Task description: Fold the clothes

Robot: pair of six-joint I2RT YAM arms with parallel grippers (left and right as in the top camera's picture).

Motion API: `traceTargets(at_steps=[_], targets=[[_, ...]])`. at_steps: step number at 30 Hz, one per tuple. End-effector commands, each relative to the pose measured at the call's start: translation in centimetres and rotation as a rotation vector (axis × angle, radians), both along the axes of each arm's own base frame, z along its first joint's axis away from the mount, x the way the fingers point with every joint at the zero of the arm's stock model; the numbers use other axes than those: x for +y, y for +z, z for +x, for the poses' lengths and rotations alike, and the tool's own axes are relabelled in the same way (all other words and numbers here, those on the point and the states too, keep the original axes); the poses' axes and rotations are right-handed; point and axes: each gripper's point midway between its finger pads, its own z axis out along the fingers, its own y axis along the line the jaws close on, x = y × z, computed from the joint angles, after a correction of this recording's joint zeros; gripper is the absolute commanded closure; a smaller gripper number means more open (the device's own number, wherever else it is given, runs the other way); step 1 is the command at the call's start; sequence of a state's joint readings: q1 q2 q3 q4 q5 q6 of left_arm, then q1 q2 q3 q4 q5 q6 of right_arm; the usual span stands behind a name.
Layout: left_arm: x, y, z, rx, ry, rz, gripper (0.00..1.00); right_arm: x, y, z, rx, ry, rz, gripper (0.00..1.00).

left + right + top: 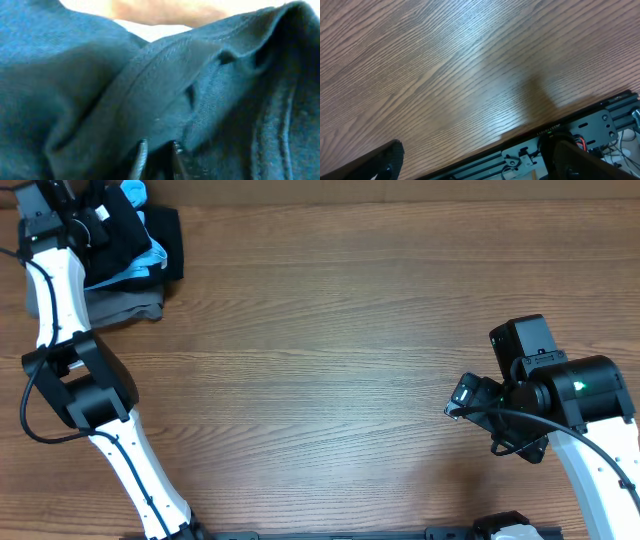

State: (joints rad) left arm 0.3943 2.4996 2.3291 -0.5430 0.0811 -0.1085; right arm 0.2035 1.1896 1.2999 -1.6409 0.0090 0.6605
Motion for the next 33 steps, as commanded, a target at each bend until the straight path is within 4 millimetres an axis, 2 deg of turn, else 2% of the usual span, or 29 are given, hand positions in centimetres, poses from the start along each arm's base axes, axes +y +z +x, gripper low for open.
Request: traceTargets(at_steps=[1,3,4,5,6,7,8,10,13,15,19,23,28,29,33], targets=[[-0.9,4.7,0.1,-0.077,-0.044,-0.016,0.57,-0.2,0.8,0.6,-0.035,-0.003,-0.009,0.00],[-1.7,8.6,0.0,-0.140,-0.080,-0.016,0.52,-0.2,0.8,0.6,-0.035,-0.010,-0.009,0.00],[-2.3,10.7,-0.2,-0.173,-0.098,-0.014,0.45,-0.2,0.8,0.6,-0.036,-0.011,-0.008,0.00],[-2.9,12.6,-0.5,-0.200,-0.114,-0.011,0.33,-0.2,0.8,0.7,-0.038,-0.014,-0.008,0.00],[-3.5,14.7,-1.0,-0.230,-0.130,-0.006,0.10,-0.2,0.8,0.8,-0.042,-0.028,-0.009,0.00],[-4.2,16.9,-1.5,-0.260,-0.150,-0.004,0.00,-0.2,0.9,0.9,-0.051,-0.033,-0.007,0.00],[-5.2,19.2,-2.3,-0.294,-0.177,-0.005,0.00,-0.2,1.0,1.1,-0.066,-0.033,-0.003,0.00],[-8.2,25.1,-5.0,-0.371,-0.263,-0.036,0.00,-0.1,1.7,1.6,-0.123,-0.033,0.009,0.00],[-11.4,30.3,-8.4,-0.445,-0.333,-0.115,0.00,0.0,3.4,2.1,-0.206,-0.021,0.023,0.00],[-13.7,32.8,-10.8,-0.471,-0.388,-0.192,0.00,0.0,4.8,2.0,-0.257,0.004,0.030,0.00],[-19.0,36.7,-16.4,-0.491,-0.580,-0.282,0.00,-0.1,7.4,1.3,-0.342,0.008,0.046,0.00],[-22.2,38.8,-21.8,-0.475,-0.659,-0.298,0.00,-0.4,9.1,-0.7,-0.412,0.033,0.059,0.00],[-25.2,39.0,-29.1,-0.418,-0.748,-0.190,0.00,-1.0,10.3,-3.6,-0.493,0.031,0.075,0.00],[-26.1,38.8,-31.3,-0.392,-0.758,-0.185,0.00,-1.2,10.6,-4.3,-0.523,0.031,0.081,0.00],[-28.0,38.1,-36.0,-0.344,-0.786,-0.172,0.00,-1.5,11.2,-6.2,-0.584,0.030,0.093,0.00]])
